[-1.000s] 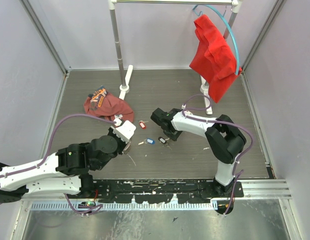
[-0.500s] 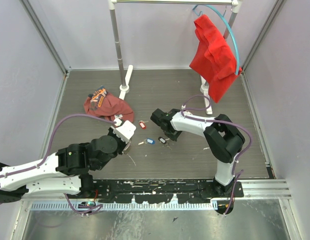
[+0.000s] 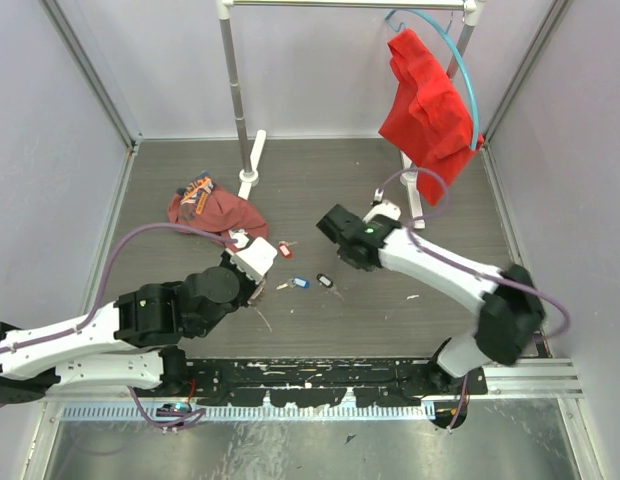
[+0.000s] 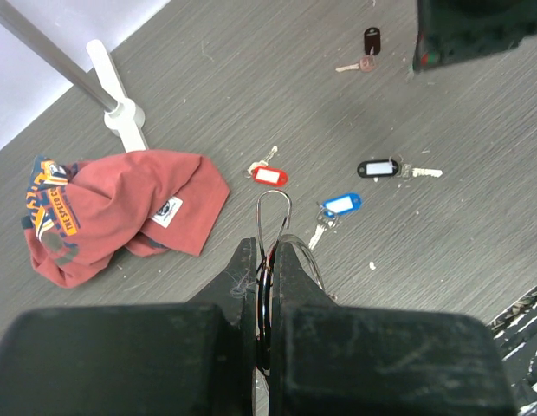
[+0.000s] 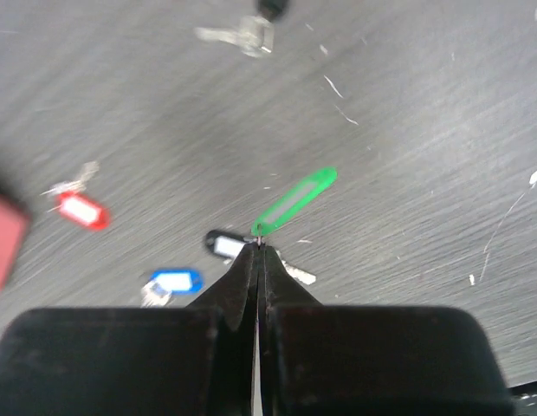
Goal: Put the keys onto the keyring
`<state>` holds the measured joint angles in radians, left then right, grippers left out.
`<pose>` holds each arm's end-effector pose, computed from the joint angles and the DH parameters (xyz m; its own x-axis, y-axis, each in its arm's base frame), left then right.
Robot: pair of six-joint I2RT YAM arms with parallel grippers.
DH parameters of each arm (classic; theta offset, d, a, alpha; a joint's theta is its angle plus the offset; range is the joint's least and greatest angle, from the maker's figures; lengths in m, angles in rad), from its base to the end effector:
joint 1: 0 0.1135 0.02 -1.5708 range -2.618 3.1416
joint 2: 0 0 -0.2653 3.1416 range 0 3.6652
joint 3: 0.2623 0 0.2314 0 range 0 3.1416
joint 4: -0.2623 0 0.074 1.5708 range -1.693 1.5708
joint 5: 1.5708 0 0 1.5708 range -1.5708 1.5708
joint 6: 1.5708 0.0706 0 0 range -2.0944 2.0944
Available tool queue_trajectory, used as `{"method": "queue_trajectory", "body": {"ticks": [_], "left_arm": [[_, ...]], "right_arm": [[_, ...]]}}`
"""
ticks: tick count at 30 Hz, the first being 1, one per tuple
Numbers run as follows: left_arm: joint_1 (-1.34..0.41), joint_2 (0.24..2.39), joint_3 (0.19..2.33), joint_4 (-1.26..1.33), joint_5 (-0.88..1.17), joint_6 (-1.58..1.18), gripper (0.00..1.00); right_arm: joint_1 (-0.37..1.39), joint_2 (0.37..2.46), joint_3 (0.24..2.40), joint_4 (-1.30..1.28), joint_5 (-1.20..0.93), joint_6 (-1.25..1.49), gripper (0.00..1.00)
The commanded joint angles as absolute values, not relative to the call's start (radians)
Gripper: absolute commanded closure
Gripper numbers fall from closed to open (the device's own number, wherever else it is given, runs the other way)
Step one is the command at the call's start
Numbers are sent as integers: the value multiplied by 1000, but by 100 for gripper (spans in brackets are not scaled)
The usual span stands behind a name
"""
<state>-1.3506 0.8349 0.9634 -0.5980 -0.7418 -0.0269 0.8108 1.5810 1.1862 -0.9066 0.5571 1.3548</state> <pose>0.0833 -0.1538 0.3413 -0.1146 0.4212 -0.8997 0.5850 0.7606 0.2816 0.2253 0.1828 0.2191 -0.6486 0.5211 -0.5549 0.5376 0.8296 0.1507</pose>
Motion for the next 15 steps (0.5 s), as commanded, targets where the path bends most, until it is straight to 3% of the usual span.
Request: {"method": "queue_trajectory", "body": {"ticks": [1, 7, 15], "left_arm": [[-1347, 863, 1054, -605, -721, -34, 100], [-1347, 941, 1181, -706, -693, -102, 100], [-1348, 1069, 1350, -805, -634, -112, 100]], "right_arm": [[816, 1323, 1200, -858, 552, 976, 99], [817, 1113, 1242, -758, 173, 484, 99], [817, 949, 1304, -715, -43, 170, 99]]}}
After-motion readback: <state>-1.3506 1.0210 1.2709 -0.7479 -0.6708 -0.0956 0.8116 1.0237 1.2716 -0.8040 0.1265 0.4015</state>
